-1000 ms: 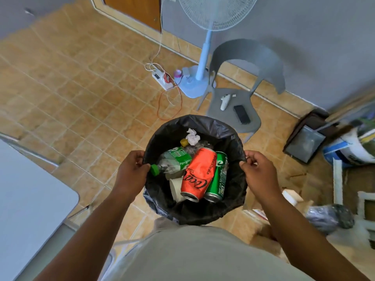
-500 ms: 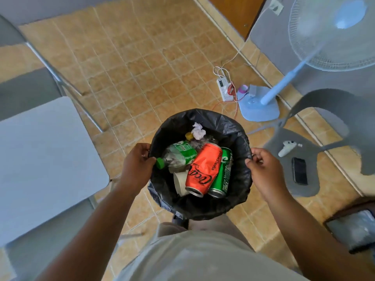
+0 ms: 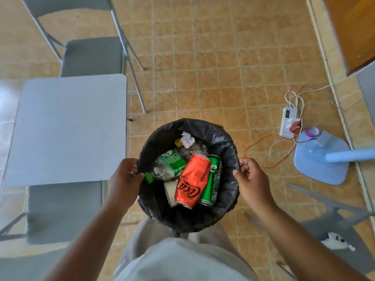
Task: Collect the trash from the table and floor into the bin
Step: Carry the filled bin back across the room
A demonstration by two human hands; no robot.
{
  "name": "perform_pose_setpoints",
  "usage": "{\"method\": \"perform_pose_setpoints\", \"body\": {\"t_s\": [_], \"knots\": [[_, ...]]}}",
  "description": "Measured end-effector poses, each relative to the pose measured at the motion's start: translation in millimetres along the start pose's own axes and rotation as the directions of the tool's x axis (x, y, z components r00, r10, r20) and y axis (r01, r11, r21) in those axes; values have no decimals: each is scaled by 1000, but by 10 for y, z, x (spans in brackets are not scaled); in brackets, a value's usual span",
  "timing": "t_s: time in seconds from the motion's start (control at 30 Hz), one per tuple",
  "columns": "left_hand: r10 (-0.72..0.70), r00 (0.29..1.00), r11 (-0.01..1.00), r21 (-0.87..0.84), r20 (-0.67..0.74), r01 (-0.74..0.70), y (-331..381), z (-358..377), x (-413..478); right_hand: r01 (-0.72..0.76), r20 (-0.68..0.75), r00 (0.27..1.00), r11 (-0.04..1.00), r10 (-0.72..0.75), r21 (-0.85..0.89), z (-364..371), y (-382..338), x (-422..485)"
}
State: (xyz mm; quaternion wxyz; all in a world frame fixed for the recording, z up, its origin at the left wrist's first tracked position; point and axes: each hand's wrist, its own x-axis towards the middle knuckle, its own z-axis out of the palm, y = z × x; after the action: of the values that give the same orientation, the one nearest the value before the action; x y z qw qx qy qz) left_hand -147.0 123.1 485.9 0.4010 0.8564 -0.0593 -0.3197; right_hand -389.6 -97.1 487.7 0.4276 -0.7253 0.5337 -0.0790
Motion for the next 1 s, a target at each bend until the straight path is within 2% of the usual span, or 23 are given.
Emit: {"method": "perform_pose_setpoints", "body": {"t_s": [0.33, 0.53, 0.6, 1.0], "knots": [[-97, 995, 995, -33, -18, 96, -409, 244, 776, 24, 93, 995, 997, -18, -72, 671, 51, 890], [-113, 993, 992, 54, 43, 111, -1174, 526, 1517, -44, 51, 997, 990, 51, -135, 1520, 591, 1326], [-122, 991, 991, 52, 54, 120, -1218, 568, 1645, -54, 44, 997, 990, 60, -128, 1626, 632, 1388], [-228, 974, 971, 70, 12, 227, -2503, 1312, 3036, -96, 76, 991, 981, 110, -168, 3140, 1689, 2394]]}}
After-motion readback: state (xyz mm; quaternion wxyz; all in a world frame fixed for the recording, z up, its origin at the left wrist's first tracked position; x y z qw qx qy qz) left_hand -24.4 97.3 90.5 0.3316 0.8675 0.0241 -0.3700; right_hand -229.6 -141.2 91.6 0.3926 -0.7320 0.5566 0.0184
